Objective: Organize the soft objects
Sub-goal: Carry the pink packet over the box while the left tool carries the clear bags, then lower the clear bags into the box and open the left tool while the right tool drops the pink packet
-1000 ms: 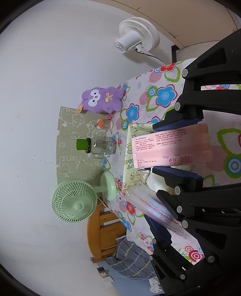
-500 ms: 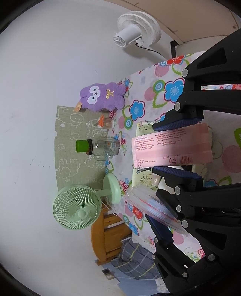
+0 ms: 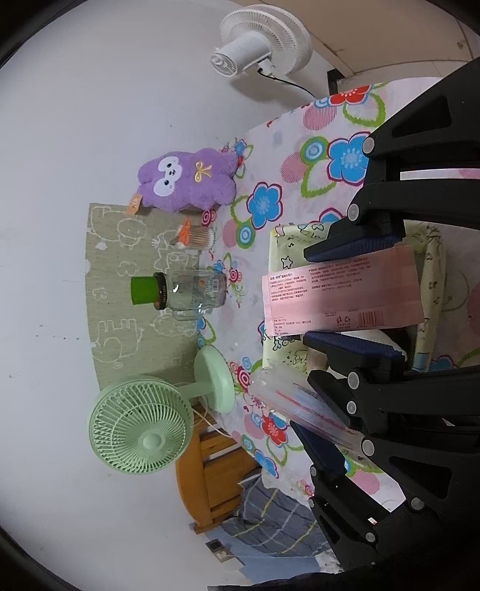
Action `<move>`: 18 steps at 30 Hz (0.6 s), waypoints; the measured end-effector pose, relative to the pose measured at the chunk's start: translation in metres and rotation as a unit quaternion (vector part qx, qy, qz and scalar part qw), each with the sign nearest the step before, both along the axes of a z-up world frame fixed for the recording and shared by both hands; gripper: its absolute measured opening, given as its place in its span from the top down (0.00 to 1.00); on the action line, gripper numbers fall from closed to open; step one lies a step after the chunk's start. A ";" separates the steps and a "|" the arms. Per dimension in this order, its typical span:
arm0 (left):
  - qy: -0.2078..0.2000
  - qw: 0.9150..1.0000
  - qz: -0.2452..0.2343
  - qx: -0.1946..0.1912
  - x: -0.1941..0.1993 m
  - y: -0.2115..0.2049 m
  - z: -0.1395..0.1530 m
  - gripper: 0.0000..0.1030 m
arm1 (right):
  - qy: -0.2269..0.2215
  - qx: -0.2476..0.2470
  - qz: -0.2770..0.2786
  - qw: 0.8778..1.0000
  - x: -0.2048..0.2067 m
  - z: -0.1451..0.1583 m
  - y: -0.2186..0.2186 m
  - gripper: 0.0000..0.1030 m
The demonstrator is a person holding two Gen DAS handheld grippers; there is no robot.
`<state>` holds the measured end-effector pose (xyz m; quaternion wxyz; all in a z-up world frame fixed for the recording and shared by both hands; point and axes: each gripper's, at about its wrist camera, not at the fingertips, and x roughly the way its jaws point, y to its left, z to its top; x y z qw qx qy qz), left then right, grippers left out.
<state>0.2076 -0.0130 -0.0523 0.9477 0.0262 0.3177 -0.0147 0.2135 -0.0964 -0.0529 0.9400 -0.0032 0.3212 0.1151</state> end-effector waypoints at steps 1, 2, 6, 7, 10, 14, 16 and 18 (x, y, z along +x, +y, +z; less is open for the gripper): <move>0.003 1.000 0.001 -0.003 0.003 0.002 -0.002 0.68 | 0.003 0.000 0.001 1.000 0.003 -0.002 0.001 0.59; 0.006 1.000 0.002 -0.004 0.005 0.003 -0.004 0.68 | 0.004 0.000 0.001 1.000 0.005 -0.003 0.002 0.59; 0.016 1.000 0.005 -0.006 0.011 0.005 -0.011 0.64 | 0.016 0.000 0.002 1.000 0.015 -0.011 0.005 0.59; 0.018 1.000 0.005 -0.008 0.013 0.006 -0.013 0.63 | 0.019 0.001 0.002 1.000 0.017 -0.013 0.005 0.59; 0.022 1.000 0.006 -0.015 0.017 0.009 -0.015 0.58 | 0.022 0.005 0.003 1.000 0.022 -0.017 0.006 0.59; 0.028 0.999 0.008 -0.019 0.019 0.013 -0.019 0.38 | 0.024 0.004 0.005 1.000 0.027 -0.021 0.010 0.59; 0.026 0.999 0.007 -0.018 0.018 0.014 -0.020 0.36 | 0.026 0.003 0.007 1.000 0.029 -0.023 0.012 0.59; 0.029 0.999 0.006 -0.017 0.018 0.014 -0.020 0.31 | 0.027 0.003 0.008 1.000 0.030 -0.024 0.014 0.59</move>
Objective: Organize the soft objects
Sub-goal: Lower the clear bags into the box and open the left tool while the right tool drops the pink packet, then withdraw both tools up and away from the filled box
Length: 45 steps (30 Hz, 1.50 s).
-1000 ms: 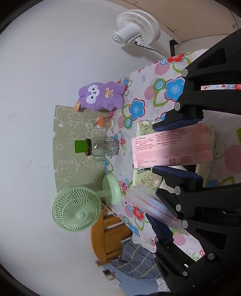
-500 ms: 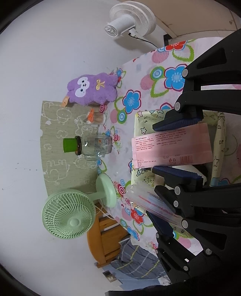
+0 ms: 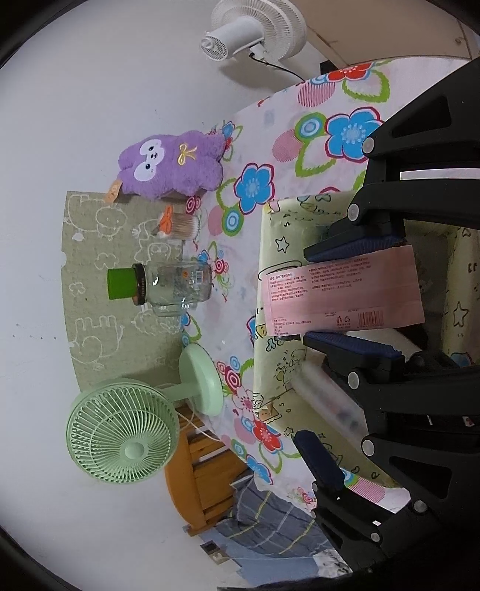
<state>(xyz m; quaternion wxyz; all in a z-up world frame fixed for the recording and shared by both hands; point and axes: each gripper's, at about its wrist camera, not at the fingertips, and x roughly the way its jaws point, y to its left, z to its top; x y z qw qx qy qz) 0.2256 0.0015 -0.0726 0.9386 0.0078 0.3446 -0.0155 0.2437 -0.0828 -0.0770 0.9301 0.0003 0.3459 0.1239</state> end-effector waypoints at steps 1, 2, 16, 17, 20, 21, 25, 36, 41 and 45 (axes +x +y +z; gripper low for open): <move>0.000 1.000 0.001 0.001 0.000 0.001 0.000 0.29 | 0.002 -0.001 0.001 1.000 0.001 -0.001 0.001 0.59; 0.000 1.000 0.001 0.005 -0.001 0.001 0.000 0.28 | 0.003 -0.001 0.001 1.000 0.002 -0.002 0.002 0.59; 0.005 1.000 0.002 0.012 -0.009 0.005 -0.001 0.25 | 0.015 0.005 0.022 1.000 0.005 -0.007 0.011 0.52; 0.005 1.000 0.005 0.013 -0.010 0.005 0.000 0.25 | 0.015 0.002 0.018 1.000 0.005 -0.007 0.011 0.49; 0.007 1.000 0.008 0.006 -0.012 0.008 0.001 0.20 | 0.011 0.006 0.004 1.000 0.002 -0.005 0.005 0.23; 0.005 1.000 0.008 0.006 -0.014 0.008 0.003 0.20 | 0.009 0.011 0.004 1.000 0.000 -0.004 0.003 0.19; -0.002 1.000 0.008 0.009 -0.022 0.007 0.008 0.16 | 0.006 0.014 0.000 1.000 -0.008 0.001 0.000 0.19; -0.020 1.000 0.006 -0.003 -0.054 0.002 0.024 0.06 | -0.008 0.028 -0.017 0.999 -0.046 0.018 -0.015 0.16; -0.034 0.999 0.002 -0.006 -0.071 -0.002 0.034 0.02 | -0.020 0.031 -0.023 0.999 -0.064 0.027 -0.022 0.11; -0.043 0.999 -0.001 -0.005 -0.085 -0.005 0.041 0.00 | -0.029 0.031 -0.028 0.999 -0.080 0.034 -0.027 0.09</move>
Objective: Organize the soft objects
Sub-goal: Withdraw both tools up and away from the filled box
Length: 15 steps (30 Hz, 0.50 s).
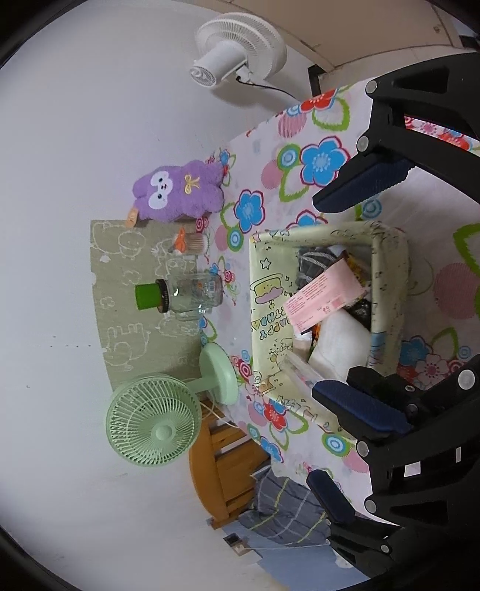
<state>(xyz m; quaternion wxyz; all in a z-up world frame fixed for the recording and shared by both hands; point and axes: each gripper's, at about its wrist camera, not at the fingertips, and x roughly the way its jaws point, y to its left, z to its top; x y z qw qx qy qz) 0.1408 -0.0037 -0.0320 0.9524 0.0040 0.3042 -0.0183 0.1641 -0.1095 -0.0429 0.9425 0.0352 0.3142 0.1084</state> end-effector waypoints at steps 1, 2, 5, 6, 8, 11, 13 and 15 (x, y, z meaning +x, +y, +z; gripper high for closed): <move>-0.001 1.000 -0.001 0.000 -0.002 0.000 0.001 0.00 | -0.003 -0.001 -0.002 1.000 -0.005 0.002 -0.001 0.08; -0.003 1.000 -0.001 -0.002 -0.006 0.000 0.002 0.00 | -0.005 -0.001 -0.004 1.000 -0.008 0.003 -0.002 0.08; -0.008 1.000 -0.001 -0.005 -0.016 0.000 0.007 0.00 | -0.012 -0.001 -0.010 1.000 -0.021 0.007 -0.007 0.08; -0.009 1.000 0.000 -0.004 -0.019 0.001 0.008 0.00 | -0.015 -0.001 -0.012 1.000 -0.026 0.009 -0.009 0.08; -0.014 1.000 0.002 -0.003 -0.026 0.001 0.010 0.00 | -0.018 0.001 -0.015 1.000 -0.032 0.012 -0.012 0.08; -0.020 1.000 0.006 -0.001 -0.036 0.002 0.013 0.00 | -0.029 -0.004 -0.019 0.999 -0.044 0.017 -0.016 0.08; -0.027 1.000 0.008 -0.001 -0.044 0.004 0.016 0.00 | -0.038 -0.003 -0.023 0.999 -0.053 0.020 -0.019 0.07; -0.034 0.999 0.013 0.000 -0.051 0.007 0.019 0.00 | -0.048 0.000 -0.025 0.999 -0.062 0.024 -0.023 0.05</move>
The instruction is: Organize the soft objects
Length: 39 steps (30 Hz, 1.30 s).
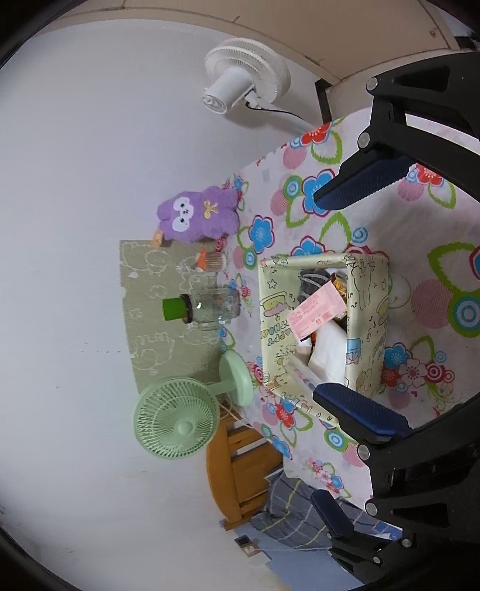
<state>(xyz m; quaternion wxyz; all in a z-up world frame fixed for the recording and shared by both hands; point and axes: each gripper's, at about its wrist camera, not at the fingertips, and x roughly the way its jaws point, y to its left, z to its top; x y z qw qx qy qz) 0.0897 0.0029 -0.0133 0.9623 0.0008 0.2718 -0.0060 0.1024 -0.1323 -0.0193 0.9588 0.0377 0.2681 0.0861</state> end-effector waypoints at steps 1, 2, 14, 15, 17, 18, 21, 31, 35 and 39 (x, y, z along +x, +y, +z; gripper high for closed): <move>-0.002 1.000 0.002 -0.001 -0.003 0.001 0.001 0.00 | -0.004 0.000 -0.001 1.000 -0.004 0.001 -0.001 0.04; -0.005 1.000 0.004 -0.001 -0.006 0.003 0.002 0.00 | -0.010 -0.001 -0.003 1.000 -0.008 0.003 -0.003 0.03; -0.030 0.999 0.023 -0.004 -0.045 0.010 0.015 0.00 | -0.035 -0.006 -0.038 0.999 -0.047 0.014 -0.028 0.01; -0.032 0.999 0.024 -0.004 -0.048 0.010 0.016 0.00 | -0.037 -0.008 -0.040 0.998 -0.051 0.014 -0.030 0.01; -0.037 0.999 0.027 -0.002 -0.054 0.010 0.017 0.00 | -0.042 -0.009 -0.042 0.998 -0.058 0.015 -0.032 0.01; -0.038 0.999 0.027 -0.001 -0.057 0.010 0.017 0.00 | -0.045 -0.008 -0.042 0.998 -0.062 0.015 -0.034 0.00; -0.044 0.999 0.028 -0.002 -0.066 0.010 0.019 0.00 | -0.049 -0.005 -0.042 0.998 -0.071 0.014 -0.036 0.00; -0.063 0.998 0.028 0.000 -0.084 0.008 0.024 0.00 | -0.061 0.000 -0.054 0.997 -0.090 0.012 -0.043 0.00; -0.064 0.998 0.026 0.000 -0.087 0.008 0.024 0.00 | -0.070 -0.002 -0.054 0.996 -0.099 0.014 -0.043 0.00; -0.064 0.998 0.026 -0.001 -0.088 0.008 0.023 0.00 | -0.074 -0.002 -0.047 0.996 -0.103 0.015 -0.041 0.00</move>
